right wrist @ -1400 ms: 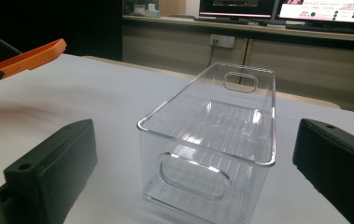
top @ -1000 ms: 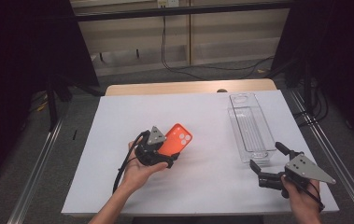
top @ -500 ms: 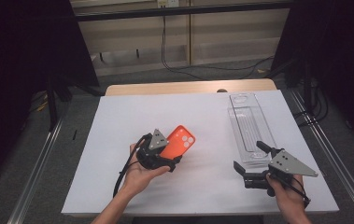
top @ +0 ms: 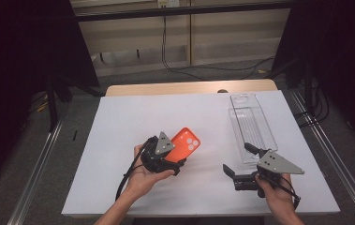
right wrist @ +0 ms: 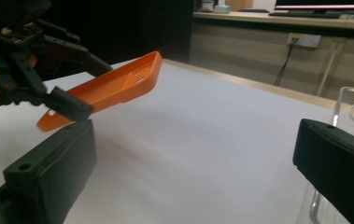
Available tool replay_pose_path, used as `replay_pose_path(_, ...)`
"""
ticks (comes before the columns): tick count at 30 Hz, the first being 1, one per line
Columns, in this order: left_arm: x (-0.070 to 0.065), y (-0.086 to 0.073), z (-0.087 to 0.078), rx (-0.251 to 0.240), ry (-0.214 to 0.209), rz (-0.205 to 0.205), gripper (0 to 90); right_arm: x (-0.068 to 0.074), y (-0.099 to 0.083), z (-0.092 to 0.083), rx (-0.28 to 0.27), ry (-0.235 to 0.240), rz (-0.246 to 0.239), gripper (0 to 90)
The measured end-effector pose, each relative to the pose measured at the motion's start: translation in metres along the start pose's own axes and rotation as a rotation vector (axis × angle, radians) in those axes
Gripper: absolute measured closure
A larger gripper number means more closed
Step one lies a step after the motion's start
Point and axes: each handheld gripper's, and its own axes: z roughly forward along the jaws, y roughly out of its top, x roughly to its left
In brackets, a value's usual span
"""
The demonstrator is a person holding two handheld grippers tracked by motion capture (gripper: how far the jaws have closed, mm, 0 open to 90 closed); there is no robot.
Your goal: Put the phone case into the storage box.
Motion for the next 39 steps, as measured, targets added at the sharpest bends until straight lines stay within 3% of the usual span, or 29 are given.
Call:
replay_pose_path(2, -0.002, 0.001, 0.0, 0.006, 0.009, 0.005, 16.4, 0.002, 0.003, 0.003, -0.005, -0.027, 0.0, 0.0)
replay_pose_path(4, -0.002, 0.002, -0.002, -0.001, 0.017, 0.005, 16.4, 0.003, 0.004, 0.006, 0.005, -0.024, 0.0, 0.0)
replay_pose_path(11, -0.007, 0.004, -0.003, -0.005, 0.049, 0.042, 16.4, 0.011, 0.004, 0.022, 0.052, -0.062, 0.046, 0.0)
replay_pose_path(22, -0.011, 0.007, 0.0, -0.002, 0.094, 0.038, 16.4, 0.008, 0.013, 0.033, 0.087, -0.031, 0.101, 6.0)
replay_pose_path(28, -0.017, 0.01, 0.004, -0.028, 0.117, 0.01, 16.4, 0.005, 0.022, 0.036, 0.203, -0.001, 0.13, 5.4)
replay_pose_path(36, -0.023, 0.017, 0.007, -0.046, 0.108, 0.026, 16.4, -0.003, 0.038, 0.042, 0.27, 0.035, 0.211, 6.6)
replay_pose_path(39, -0.026, 0.017, 0.008, -0.048, 0.108, 0.03, 16.4, -0.003, 0.041, 0.044, 0.282, 0.025, 0.226, 7.4)
